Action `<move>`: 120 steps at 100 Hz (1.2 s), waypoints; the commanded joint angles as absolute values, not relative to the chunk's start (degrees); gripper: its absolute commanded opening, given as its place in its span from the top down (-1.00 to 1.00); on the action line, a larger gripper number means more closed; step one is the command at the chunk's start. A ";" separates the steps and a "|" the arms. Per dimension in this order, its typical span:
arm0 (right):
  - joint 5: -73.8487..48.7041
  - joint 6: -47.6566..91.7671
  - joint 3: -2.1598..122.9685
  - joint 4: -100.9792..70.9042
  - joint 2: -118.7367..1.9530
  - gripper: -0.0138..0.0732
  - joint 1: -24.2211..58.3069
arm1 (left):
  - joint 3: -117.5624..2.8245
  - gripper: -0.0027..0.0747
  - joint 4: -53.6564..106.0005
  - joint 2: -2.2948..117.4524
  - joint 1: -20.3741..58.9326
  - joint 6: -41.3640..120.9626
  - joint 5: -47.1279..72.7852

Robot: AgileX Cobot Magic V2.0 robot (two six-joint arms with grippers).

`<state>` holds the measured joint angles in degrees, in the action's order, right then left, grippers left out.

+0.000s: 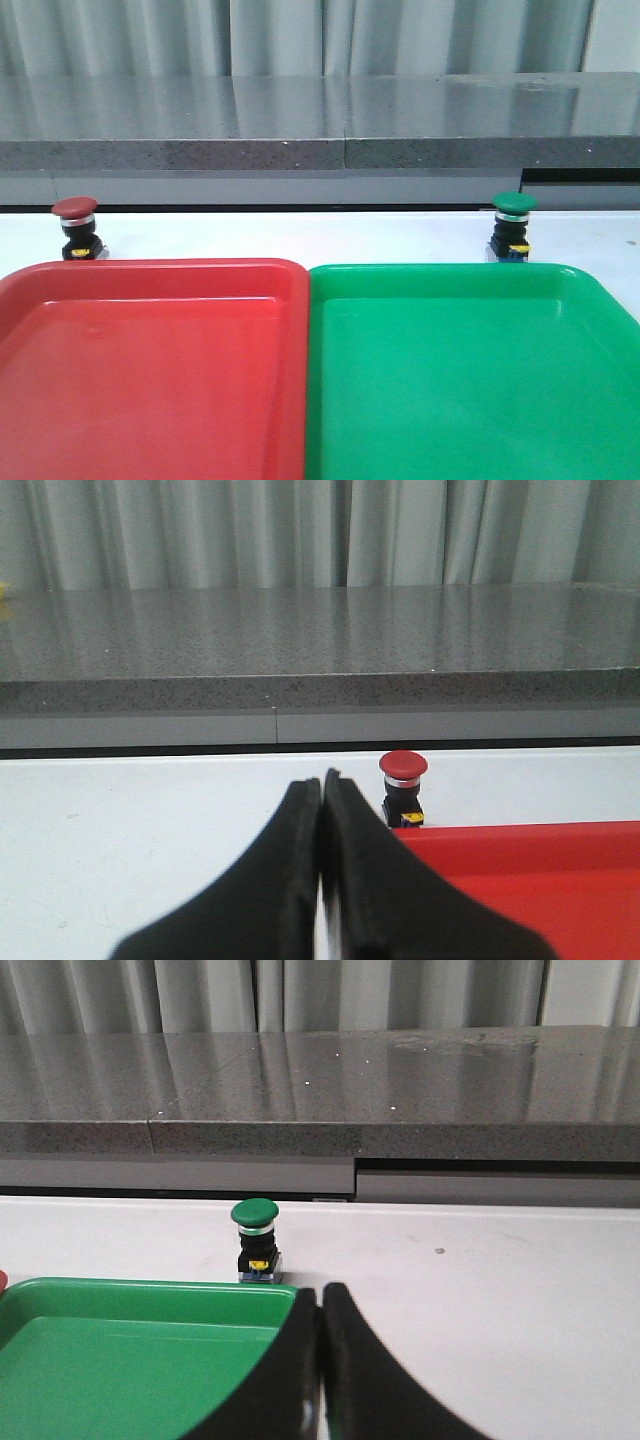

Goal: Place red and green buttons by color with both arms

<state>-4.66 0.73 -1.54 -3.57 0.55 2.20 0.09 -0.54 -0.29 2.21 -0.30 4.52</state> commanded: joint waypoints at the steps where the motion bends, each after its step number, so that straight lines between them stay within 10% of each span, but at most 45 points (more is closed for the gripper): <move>1: 0.31 0.83 -0.75 -3.66 0.72 0.84 2.27 | 2.51 0.98 0.00 -2.00 2.20 -0.68 -0.74; 46: 0.31 0.83 -0.75 -3.66 0.72 0.84 2.27 | 0.14 0.98 2.52 -1.89 2.20 -0.68 0.00; 120: 0.31 0.83 -0.75 -3.66 0.72 0.84 2.27 | -38.11 0.98 5.54 27.10 2.20 -0.68 39.04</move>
